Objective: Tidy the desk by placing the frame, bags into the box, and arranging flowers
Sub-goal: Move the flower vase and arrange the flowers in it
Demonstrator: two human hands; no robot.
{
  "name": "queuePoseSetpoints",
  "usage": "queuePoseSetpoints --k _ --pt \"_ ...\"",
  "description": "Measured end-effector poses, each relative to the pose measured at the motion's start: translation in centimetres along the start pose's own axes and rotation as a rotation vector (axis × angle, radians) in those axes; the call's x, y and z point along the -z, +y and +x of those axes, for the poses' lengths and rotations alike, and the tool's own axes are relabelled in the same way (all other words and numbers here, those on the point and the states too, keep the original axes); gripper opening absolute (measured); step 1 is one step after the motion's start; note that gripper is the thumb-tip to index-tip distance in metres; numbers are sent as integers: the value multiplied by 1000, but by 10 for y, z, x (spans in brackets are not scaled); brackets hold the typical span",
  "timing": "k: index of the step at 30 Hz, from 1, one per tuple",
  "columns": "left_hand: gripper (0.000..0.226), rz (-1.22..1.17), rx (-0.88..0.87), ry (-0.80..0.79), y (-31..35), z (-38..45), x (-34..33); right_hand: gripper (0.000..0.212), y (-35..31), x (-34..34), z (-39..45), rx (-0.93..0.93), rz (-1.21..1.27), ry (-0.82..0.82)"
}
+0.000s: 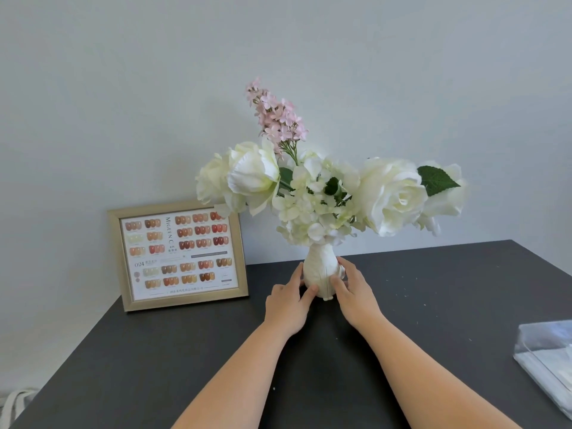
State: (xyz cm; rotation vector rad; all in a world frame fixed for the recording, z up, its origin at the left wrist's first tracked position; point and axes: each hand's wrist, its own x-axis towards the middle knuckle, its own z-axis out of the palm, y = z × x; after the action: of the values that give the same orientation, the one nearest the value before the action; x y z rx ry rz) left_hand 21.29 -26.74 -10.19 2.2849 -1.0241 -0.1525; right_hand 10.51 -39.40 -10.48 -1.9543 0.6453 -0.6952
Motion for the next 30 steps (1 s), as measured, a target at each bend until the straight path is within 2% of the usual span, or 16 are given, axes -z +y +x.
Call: queuePoseSetpoints --k 12,17,21,24,27,30 --pt "58 24 43 39 2 10 -1 54 -1 -1 14 -19 -92 -27" --pt "58 -42 62 42 4 3 2 57 -4 0 7 5 -33 -2" --pt "60 -364 124 70 6 -5 15 61 -4 12 -4 -39 169 114" --pt "62 -563 72 132 14 -18 44 60 -8 29 -17 -98 247 220" --pt "73 -751 -43 284 30 -26 90 75 -27 53 -28 -8 407 340" --pt "97 -943 -144 374 51 -25 136 94 -65 85 -28 91 623 391"
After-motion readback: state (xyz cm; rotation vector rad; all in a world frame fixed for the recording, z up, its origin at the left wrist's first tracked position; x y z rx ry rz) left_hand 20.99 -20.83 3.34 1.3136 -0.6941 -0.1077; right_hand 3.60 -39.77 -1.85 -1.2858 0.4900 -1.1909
